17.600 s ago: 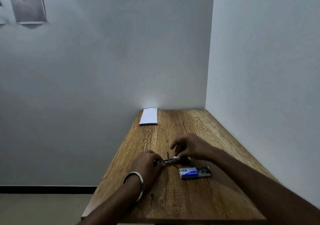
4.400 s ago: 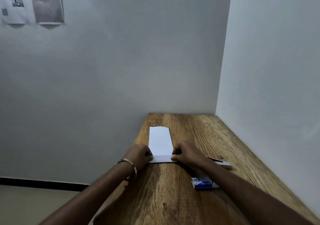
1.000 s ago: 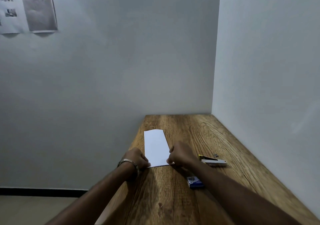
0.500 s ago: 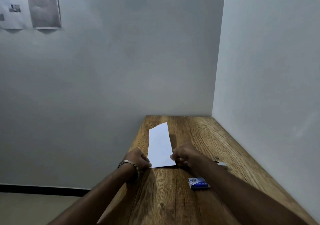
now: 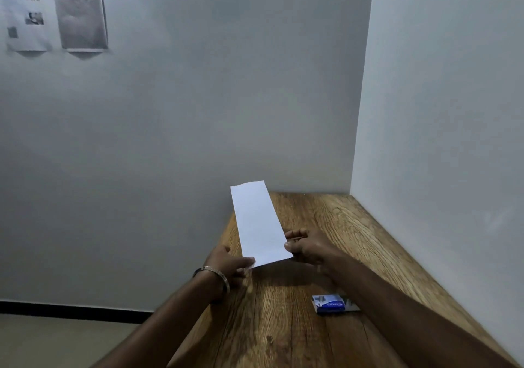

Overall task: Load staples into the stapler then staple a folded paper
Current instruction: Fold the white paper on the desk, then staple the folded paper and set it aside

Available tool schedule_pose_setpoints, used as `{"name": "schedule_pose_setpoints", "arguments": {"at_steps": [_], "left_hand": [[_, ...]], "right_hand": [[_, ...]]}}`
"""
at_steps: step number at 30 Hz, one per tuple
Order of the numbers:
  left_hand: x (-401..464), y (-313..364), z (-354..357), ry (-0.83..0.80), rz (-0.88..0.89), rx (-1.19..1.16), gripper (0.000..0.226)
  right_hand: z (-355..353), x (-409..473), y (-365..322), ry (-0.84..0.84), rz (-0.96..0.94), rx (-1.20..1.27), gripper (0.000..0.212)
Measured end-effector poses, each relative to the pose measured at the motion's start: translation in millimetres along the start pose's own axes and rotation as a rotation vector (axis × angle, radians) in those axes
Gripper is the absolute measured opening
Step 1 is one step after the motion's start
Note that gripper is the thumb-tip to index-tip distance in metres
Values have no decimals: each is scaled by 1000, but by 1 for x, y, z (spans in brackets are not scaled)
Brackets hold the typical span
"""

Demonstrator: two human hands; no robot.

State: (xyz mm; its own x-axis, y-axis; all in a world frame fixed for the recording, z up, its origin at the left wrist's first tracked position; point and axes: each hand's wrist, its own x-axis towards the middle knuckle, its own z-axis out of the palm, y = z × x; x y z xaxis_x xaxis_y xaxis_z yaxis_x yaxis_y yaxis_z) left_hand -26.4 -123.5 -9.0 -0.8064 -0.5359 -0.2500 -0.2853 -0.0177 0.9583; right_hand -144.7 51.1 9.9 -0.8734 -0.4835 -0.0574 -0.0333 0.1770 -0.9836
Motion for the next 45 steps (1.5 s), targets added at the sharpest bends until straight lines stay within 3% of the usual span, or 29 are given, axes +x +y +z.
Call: {"name": "schedule_pose_setpoints", "arguments": {"at_steps": [2, 5, 11, 15, 17, 21, 25, 31, 35, 40, 43, 45], "left_hand": [[-1, 1, -1, -88, -87, -170, 59], [-2, 2, 1, -192, -161, -233, 33], [-5, 0, 11, -197, -141, -253, 21], [-6, -1, 13, -190, -110, -269, 22], [-6, -1, 13, -202, -99, -260, 24], [-6, -1, 15, -196, -91, -246, 25], [-7, -1, 16, -183, -87, -237, 27], [-8, -1, 16, -186, -77, -214, 24], [-7, -3, 15, -182, -76, -222, 23], [-3, -4, 17, -179, -75, -251, 22], [-1, -6, 15, -187, -69, -278, 21], [1, -7, 14, -184, -64, -295, 21]], "right_hand": [[-4, 0, 0, -3, -9, 11, 22], [-10, 0, 4, -9, -29, -11, 23], [-32, -4, 12, 10, -144, -96, 16], [-66, -10, 19, 197, -345, -671, 20], [-87, -16, 18, 219, -335, -880, 28], [-116, -31, 19, -17, -145, -1008, 56], [-116, -38, 27, -139, -160, -1058, 53], [-110, -37, 34, -76, -295, -953, 22], [-100, -38, 30, -40, -330, -565, 11], [-70, -36, 6, -175, -107, -65, 37], [-50, -33, -3, -257, 92, 38, 57], [-40, -30, -3, -314, 170, 36, 60]]}}
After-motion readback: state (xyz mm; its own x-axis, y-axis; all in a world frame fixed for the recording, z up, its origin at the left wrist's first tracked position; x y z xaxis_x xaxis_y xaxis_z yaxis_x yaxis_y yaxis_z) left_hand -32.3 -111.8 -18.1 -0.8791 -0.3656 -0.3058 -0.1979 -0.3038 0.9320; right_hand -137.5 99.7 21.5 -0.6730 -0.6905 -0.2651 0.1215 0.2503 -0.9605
